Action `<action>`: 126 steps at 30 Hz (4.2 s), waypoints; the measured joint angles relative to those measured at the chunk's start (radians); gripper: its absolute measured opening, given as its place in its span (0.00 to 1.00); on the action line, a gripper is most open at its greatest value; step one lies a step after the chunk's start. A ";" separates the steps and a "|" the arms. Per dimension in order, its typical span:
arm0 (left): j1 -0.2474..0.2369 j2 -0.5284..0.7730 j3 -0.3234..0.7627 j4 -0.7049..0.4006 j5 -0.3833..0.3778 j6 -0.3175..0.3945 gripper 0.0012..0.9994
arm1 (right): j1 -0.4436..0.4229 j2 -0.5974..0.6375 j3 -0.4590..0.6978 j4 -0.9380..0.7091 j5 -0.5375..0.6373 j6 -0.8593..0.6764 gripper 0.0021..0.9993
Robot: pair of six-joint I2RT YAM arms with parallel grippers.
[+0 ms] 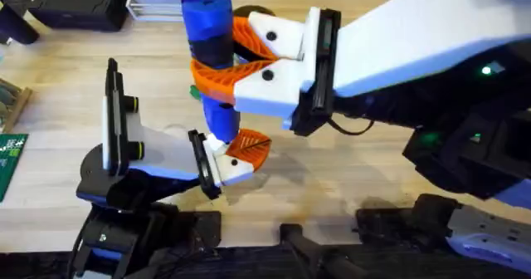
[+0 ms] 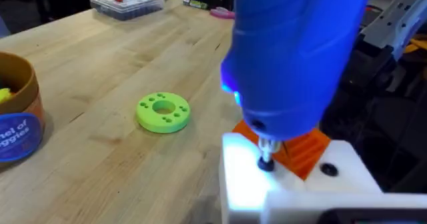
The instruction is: Pick up the gripper from the table and insert it into the empty holder that is missing its gripper. Then pick up a screw, insert it into the mounting hole, and use the screwdriver to tighten it. Finally, clean up the table by picking up the vegetable and placing it into the bucket.
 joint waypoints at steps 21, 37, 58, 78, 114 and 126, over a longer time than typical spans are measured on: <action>0.000 -0.001 0.000 0.004 -0.001 0.001 0.00 | 0.002 0.007 -0.015 0.080 -0.009 0.000 0.03; 0.000 -0.001 0.000 0.001 -0.001 0.000 0.00 | -0.019 -0.003 -0.014 0.186 -0.007 -0.024 0.03; 0.000 -0.001 0.000 0.001 -0.001 0.000 0.00 | -0.517 0.217 -0.014 -0.620 0.606 -1.070 0.03; 0.000 -0.001 0.000 0.001 -0.001 0.001 0.00 | -0.681 0.483 0.028 -0.638 0.702 -1.214 0.84; 0.000 0.096 0.377 -0.509 -0.633 -0.152 0.99 | -0.675 0.379 0.486 -1.521 0.257 -0.207 0.99; 0.000 0.684 0.655 -0.552 -1.015 -0.293 0.99 | -0.675 0.378 0.486 -1.478 0.230 -0.204 0.99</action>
